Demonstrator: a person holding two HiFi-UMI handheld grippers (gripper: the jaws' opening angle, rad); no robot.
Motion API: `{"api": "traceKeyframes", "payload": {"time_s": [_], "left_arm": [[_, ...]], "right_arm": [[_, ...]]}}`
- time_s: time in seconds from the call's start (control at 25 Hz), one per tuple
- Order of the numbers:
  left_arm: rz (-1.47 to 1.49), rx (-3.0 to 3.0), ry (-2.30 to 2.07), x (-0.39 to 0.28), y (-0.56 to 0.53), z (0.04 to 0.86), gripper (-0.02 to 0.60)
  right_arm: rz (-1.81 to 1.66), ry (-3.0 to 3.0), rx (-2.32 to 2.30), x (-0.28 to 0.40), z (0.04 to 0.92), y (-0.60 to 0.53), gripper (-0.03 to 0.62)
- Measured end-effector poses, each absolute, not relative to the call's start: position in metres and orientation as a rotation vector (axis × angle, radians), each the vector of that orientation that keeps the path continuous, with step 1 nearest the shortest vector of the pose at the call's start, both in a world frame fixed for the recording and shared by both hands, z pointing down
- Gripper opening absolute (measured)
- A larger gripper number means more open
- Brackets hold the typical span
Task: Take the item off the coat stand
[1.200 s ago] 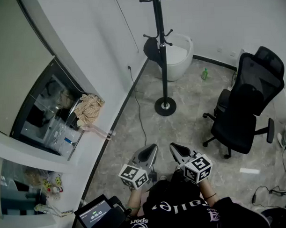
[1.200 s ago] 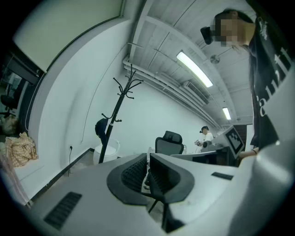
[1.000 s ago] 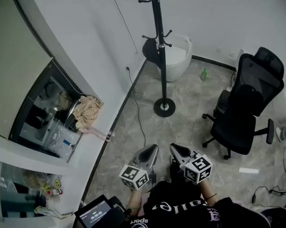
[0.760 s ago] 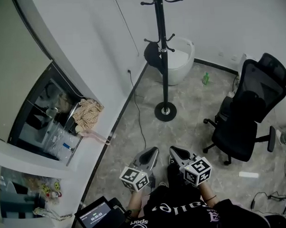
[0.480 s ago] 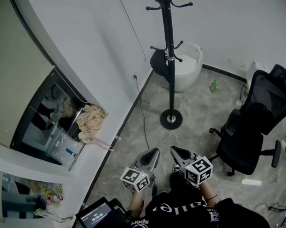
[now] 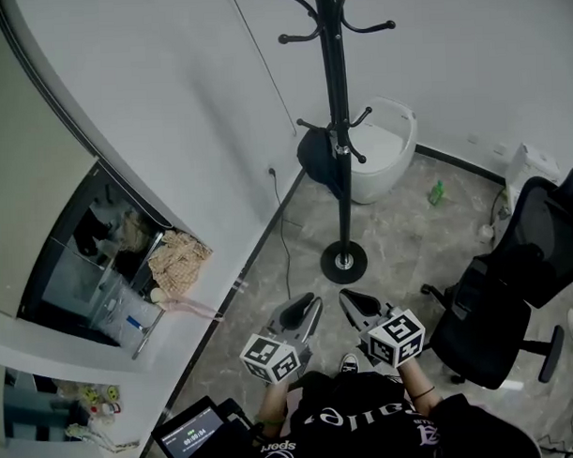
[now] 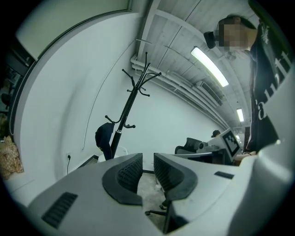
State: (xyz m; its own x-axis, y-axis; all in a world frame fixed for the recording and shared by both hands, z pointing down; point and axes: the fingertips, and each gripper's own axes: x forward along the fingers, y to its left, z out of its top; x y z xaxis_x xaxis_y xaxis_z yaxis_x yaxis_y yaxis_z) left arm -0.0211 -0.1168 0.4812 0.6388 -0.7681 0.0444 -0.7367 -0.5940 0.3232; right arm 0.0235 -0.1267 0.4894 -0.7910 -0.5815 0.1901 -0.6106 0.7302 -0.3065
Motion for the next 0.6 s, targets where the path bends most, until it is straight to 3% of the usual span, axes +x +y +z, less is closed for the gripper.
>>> {"api": "traceKeyframes", "payload": {"time_s": [0.6], "left_arm": [[-0.075,2.526,-1.192,-0.033,-0.239,0.500,0.078]], "right_arm": [[0.626,-2.786,1.148,0.052,0.512,-0.232,0.018]]}}
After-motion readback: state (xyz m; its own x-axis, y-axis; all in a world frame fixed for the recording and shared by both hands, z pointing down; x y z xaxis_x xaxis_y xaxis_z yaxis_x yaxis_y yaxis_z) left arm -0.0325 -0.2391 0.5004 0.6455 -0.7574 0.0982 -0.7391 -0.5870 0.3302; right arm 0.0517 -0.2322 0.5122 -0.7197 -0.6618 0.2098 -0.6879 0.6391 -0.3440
